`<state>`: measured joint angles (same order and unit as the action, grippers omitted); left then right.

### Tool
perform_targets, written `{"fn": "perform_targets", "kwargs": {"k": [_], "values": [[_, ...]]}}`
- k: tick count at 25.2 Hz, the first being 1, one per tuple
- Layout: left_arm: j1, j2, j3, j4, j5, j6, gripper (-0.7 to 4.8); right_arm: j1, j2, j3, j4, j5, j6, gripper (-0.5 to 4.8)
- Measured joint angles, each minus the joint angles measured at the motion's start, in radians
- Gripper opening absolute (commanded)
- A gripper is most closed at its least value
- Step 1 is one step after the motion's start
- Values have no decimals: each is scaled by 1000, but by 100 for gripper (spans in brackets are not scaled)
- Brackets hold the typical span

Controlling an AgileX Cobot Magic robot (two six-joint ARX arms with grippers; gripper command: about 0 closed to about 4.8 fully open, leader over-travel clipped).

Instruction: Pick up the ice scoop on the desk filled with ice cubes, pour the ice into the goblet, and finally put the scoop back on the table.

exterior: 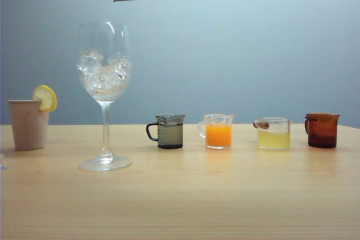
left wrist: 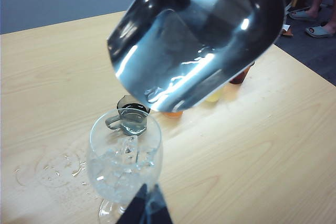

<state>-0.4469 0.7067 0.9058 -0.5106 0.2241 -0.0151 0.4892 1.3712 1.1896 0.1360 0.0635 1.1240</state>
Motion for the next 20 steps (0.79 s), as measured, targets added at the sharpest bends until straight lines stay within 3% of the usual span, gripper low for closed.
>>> {"fn": "perform_targets", "kwargs": {"k": [20], "values": [[0, -1, 0, 0, 38, 0, -6, -216, -164, 0, -215, -17, -3, -4]]}}
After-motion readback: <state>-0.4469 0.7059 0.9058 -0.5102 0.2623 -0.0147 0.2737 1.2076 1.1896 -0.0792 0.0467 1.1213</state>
